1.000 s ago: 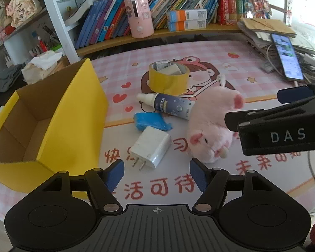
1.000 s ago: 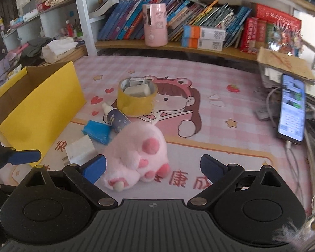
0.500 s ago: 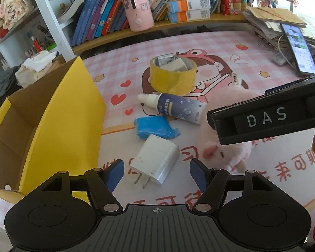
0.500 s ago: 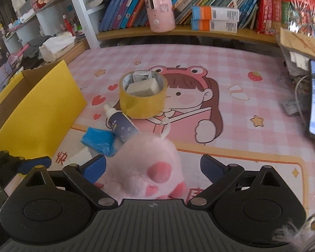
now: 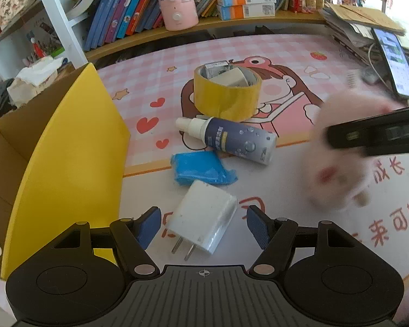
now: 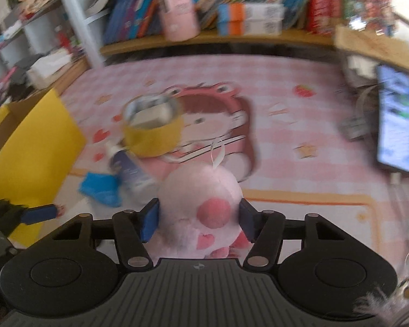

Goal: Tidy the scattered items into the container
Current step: 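Close the left tool on the white charger and lift it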

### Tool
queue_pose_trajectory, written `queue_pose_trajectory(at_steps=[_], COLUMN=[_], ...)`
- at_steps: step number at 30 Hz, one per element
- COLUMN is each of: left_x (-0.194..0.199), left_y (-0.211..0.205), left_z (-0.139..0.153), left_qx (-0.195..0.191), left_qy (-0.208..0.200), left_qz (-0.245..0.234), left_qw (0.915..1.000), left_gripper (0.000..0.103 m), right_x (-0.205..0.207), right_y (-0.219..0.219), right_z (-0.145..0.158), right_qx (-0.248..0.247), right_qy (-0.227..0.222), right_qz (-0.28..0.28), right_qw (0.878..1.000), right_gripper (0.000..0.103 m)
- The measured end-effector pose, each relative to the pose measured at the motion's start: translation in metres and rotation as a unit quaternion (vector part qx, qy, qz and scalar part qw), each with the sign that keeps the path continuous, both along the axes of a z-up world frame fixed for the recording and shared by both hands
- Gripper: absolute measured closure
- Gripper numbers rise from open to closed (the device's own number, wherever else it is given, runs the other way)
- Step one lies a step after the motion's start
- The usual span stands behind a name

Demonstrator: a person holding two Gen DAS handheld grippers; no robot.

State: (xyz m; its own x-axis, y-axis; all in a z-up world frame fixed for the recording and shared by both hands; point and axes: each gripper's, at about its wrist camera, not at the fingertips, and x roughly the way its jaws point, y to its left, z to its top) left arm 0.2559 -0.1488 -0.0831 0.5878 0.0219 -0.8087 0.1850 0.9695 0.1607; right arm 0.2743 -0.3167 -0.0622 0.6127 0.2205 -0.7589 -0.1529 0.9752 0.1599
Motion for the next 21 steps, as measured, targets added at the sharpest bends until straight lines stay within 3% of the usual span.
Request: queue_pose_trajectory(at_steps=[4,10,17,21], left_x=[0.007,0.016,0.017,0.017], left_y=[0.001,0.003,0.003,0.003], left_z=[-0.004,-0.010,-0.013,-0.013], left_qx=[-0.007,-0.019,-0.020,-0.025], left_qy=[0.005,0.019,0.020,0.021], left_qz=[0.004,0.023,0.034,0.040], left_qw=[1.0000,0.9994,0.9990,0.9987], left_gripper=[0.033,0.033,0.034,0.040], right_x=[-0.006,-0.006,-0.002,0.003], right_y=[-0.017,-0.027,-0.029,-0.030], right_z=[0.003,-0.005,-0.011,-0.018], right_qx=[-0.029,-0.028,-0.019,-0.010], right_qy=[0.000,0.021,0.025,0.042], right_qz=[-0.014,-0.019,-0.023,-0.019], right_qw=[0.999,0.999,0.999,0.999], right_gripper=[0.045,0.042,0.026,0.020])
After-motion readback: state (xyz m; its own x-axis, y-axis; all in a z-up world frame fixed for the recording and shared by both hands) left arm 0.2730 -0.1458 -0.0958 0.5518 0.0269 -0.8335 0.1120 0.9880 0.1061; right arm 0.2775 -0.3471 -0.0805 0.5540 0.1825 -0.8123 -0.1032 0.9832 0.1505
